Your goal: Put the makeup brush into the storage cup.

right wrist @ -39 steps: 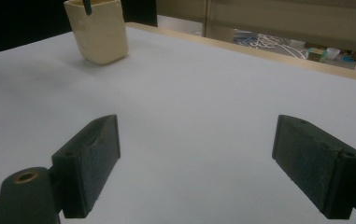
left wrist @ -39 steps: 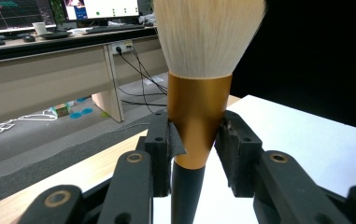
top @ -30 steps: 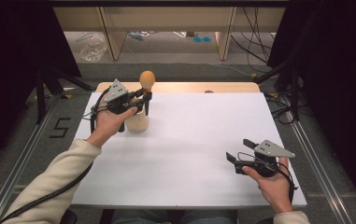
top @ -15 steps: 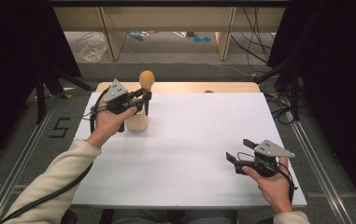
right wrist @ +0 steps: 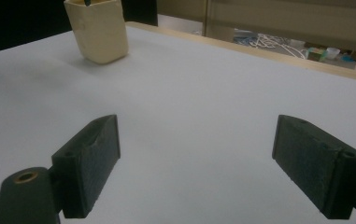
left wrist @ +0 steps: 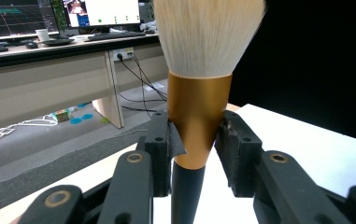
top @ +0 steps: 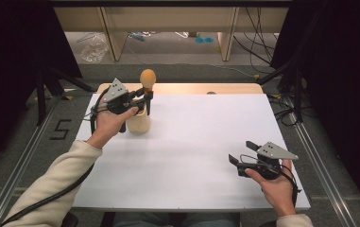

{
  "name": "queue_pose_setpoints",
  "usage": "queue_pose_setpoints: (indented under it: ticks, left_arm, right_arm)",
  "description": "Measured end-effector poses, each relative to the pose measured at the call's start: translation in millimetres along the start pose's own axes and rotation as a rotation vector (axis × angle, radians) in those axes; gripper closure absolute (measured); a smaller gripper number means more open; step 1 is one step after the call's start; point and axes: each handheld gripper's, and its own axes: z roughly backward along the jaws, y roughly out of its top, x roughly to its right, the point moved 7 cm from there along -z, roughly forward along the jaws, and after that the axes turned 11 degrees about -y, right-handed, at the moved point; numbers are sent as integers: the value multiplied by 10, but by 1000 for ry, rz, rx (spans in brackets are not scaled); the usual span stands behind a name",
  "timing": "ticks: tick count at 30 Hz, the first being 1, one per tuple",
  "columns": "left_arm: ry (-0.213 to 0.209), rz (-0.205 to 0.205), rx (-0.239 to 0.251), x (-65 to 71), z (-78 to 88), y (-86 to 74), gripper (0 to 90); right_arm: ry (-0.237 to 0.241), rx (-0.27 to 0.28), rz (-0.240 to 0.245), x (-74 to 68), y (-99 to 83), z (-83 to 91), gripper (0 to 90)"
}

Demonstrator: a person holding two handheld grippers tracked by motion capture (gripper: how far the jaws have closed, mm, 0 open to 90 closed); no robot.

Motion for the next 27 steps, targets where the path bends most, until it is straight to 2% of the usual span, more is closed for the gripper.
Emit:
queue_pose_setpoints:
  ticks: [4, 5, 8, 16, 22, 27]
  left_arm:
    - [0, 2, 3, -13, 3, 2, 669]
    - [1, 0, 0, -15, 5, 3, 670]
    - [3, 4, 5, -14, 12, 14, 670]
    - [7, 1, 7, -50, 22, 29, 670]
    - [4, -5, 1, -51, 4, 29, 670]
    - [4, -5, 10, -47, 6, 59, 670]
  right_arm:
    - [-4, -2, -3, 5, -3, -2, 162]
    - [-3, -21, 3, 10, -11, 13, 162]
    - [-1, 0, -1, 3, -1, -1, 161]
    - [-2, 6, -1, 2, 1, -3, 161]
    - [2, -11, -3, -3, -7, 1, 162]
    - [-4, 2, -1, 6, -1, -1, 162]
